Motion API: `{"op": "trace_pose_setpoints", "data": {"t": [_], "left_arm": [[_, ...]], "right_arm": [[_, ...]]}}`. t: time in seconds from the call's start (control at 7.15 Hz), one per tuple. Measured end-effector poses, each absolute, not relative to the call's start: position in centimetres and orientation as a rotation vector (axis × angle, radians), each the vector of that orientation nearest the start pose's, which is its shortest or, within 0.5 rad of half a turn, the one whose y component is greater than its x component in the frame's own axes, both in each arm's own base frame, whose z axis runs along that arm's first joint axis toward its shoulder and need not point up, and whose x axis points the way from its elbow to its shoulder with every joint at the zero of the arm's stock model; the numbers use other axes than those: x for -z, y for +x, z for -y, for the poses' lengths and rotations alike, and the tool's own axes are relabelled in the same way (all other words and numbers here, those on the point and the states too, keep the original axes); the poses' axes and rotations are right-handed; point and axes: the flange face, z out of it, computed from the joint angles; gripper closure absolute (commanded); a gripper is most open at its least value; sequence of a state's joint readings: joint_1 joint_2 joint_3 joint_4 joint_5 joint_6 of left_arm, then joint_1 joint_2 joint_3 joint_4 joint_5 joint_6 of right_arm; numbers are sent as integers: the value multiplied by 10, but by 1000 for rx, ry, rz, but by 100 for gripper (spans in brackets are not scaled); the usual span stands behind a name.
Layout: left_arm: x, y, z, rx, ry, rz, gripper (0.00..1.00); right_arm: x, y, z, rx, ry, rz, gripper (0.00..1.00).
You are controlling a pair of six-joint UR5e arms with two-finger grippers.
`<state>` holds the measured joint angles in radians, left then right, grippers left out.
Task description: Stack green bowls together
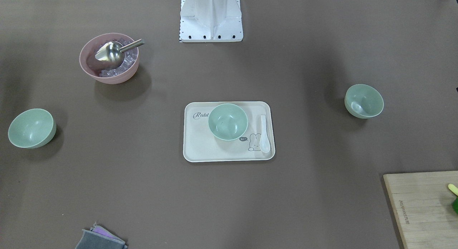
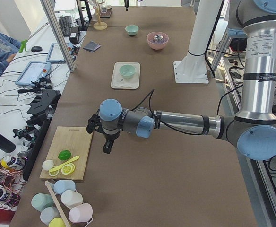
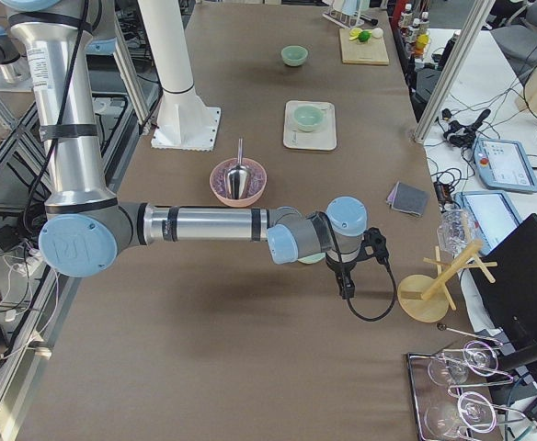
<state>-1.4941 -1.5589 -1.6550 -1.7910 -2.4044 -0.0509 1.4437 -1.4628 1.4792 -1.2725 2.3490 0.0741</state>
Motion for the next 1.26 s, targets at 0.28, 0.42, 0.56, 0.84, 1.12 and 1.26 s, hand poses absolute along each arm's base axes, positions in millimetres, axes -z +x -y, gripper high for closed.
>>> {"op": "trace_pose_setpoints", "data": {"t": [0.28,0.42,0.56,0.84,1.12,1.26], "left_arm": [[-595,-20,504,-114,206,-852,2],[-594,-20,505,-95,199,-855,3],[-593,-20,507,-85,196,-854,3],[-594,-20,508,-77,190,-853,3],[-590,-20,509,-79,198,-852,2],[-587,-16,511,-88,202,-854,2]], "right_arm": [[-607,-14,558,185,223,823,0],[-603,-18,557,193,224,835,0],[-600,-25,558,205,224,840,0],[-596,-40,560,232,222,844,0],[-602,-42,553,238,225,846,1],[-605,-45,549,217,213,852,4]]}}
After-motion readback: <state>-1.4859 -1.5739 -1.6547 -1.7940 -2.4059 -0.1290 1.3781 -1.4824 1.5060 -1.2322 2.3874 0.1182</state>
